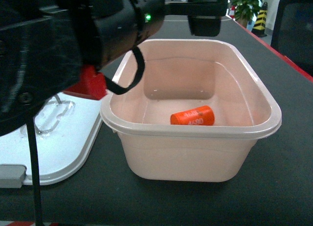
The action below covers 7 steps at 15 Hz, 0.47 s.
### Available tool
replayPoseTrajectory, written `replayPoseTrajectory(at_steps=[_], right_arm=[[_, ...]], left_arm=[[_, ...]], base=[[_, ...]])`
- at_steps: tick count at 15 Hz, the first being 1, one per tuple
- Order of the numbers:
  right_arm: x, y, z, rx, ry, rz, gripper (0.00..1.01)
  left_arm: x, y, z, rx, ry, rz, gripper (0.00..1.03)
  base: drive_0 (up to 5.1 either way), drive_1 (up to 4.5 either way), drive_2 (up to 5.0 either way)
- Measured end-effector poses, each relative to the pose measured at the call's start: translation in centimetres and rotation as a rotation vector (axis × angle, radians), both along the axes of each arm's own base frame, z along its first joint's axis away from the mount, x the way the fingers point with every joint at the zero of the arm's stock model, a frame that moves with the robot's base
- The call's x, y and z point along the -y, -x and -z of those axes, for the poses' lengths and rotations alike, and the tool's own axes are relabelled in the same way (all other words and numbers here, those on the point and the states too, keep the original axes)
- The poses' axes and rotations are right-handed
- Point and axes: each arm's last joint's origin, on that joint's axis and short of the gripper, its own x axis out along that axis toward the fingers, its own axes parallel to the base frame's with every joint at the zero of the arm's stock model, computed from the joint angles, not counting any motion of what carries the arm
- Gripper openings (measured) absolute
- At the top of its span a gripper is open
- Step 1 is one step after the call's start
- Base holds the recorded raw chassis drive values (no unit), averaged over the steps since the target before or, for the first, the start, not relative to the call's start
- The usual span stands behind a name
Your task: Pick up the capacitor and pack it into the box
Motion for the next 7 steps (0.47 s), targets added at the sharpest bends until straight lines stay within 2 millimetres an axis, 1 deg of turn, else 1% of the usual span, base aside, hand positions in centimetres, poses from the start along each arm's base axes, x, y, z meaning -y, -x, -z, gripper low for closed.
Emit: replayPoseTrajectory(at_steps=[1, 3, 4, 5, 6, 7], right_arm=[[0.0, 0.0, 0.0, 0.0, 0.0, 0.0, 0.98], [0.0, 0.0, 0.0, 0.0, 0.0, 0.0, 0.98], [0.0, 0.0, 0.0, 0.0, 0.0, 0.0, 0.98], [0.0, 0.0, 0.0, 0.0, 0.0, 0.0, 0.98], [0.0, 0.0, 0.0, 0.0, 0.0, 0.0, 0.98], [0.0, 0.0, 0.0, 0.0, 0.0, 0.0, 0.98]], left_arm=[[-2.3, -0.3, -0.4, 0.013, 0.006, -0.045, 0.98], [-8.9, -1.1, -2.5, 0.09, 0.029, -0.206, 0.98], [-12.2, -1.6, -2.4, 0.087, 0.026, -0.286, 0.98], [-14.8, -2.1, -1.3, 0.058, 0.016, -0.345, 0.98], [-16.5, -2.8, 0.5, -0.002, -0.003, -0.382, 0.98], [-17.7, -3.4, 2.6, -0.071, -0.019, -0.396, 0.98]], base=[[0.0, 0.0, 0.0], [0.0, 0.0, 0.0], [0.0, 0.0, 0.0], [0.0, 0.0, 0.0], [0.0, 0.0, 0.0], [0.0, 0.0, 0.0]])
